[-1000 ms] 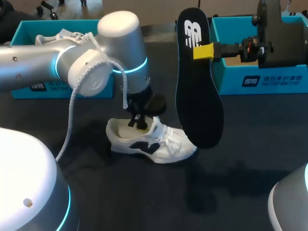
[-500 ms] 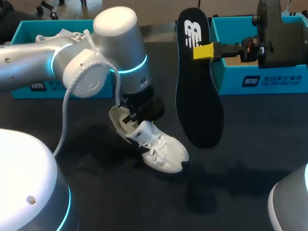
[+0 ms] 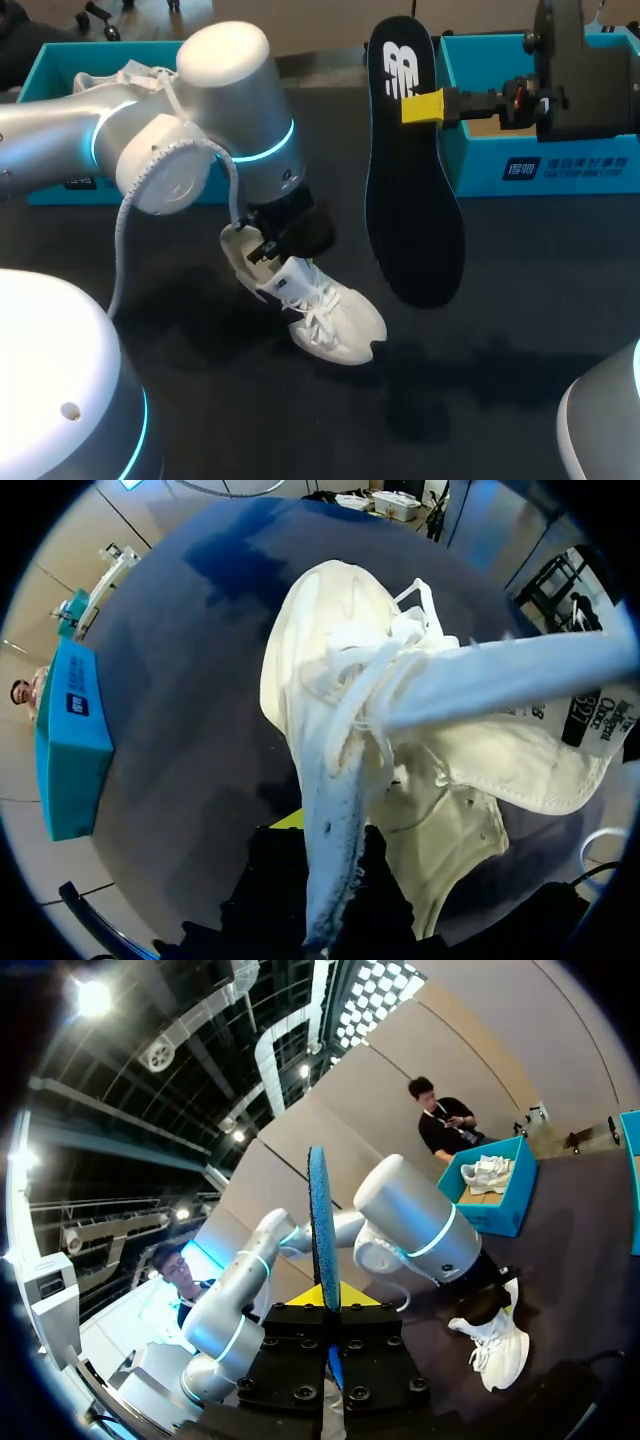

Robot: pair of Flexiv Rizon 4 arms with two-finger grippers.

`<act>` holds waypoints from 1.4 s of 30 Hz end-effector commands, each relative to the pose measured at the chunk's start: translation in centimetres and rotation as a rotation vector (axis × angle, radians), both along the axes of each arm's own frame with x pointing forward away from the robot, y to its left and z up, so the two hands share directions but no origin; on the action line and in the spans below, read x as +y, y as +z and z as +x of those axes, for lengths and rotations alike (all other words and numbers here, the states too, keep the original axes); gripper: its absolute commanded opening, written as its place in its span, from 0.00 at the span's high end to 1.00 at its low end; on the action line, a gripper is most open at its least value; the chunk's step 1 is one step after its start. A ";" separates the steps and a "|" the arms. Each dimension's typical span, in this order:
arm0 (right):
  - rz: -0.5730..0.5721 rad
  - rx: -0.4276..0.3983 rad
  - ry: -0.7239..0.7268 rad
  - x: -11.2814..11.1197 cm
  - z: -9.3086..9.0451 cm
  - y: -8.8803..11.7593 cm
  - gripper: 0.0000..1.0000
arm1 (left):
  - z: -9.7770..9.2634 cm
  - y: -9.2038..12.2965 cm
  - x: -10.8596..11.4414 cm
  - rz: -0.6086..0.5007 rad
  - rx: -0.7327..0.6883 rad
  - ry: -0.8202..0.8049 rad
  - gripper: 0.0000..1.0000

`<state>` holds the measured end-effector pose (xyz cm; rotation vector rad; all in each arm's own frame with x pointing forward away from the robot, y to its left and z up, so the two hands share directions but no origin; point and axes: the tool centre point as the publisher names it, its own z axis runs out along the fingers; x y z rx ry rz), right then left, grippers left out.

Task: Take the shoe out of the shoebox, open the shoe tongue, remove and reinsert the insole, then place the shoe into the shoebox

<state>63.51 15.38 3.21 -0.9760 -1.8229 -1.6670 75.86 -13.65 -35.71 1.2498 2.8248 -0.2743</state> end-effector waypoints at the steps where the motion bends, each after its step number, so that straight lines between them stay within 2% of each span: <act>1: -0.003 0.003 0.000 0.3 0.2 0.0 1.00 | 0.9 0.5 -1.1 0.119 0.077 -0.130 1.00; 3: -0.003 0.003 0.000 0.3 0.2 0.0 1.00 | 1.3 0.4 -1.5 0.192 0.091 -0.198 1.00; 6: -0.003 0.003 0.000 0.3 0.2 0.0 1.00 | 1.9 0.5 -2.1 0.237 0.132 -0.310 1.00; 11: -0.003 0.003 0.000 0.3 0.2 0.0 1.00 | 2.3 0.8 -2.8 0.286 0.143 -0.465 1.00; 19: -0.003 0.003 0.000 0.3 0.2 0.0 1.00 | 3.0 0.7 -4.5 0.359 0.132 -0.620 1.00; 24: -0.003 0.003 0.000 0.3 0.2 0.0 1.00 | 2.3 0.3 -5.3 0.418 0.102 -0.667 1.00; 42: -0.003 0.003 0.000 0.3 0.2 0.0 1.00 | -0.4 -2.2 -6.9 0.437 0.133 -0.721 1.00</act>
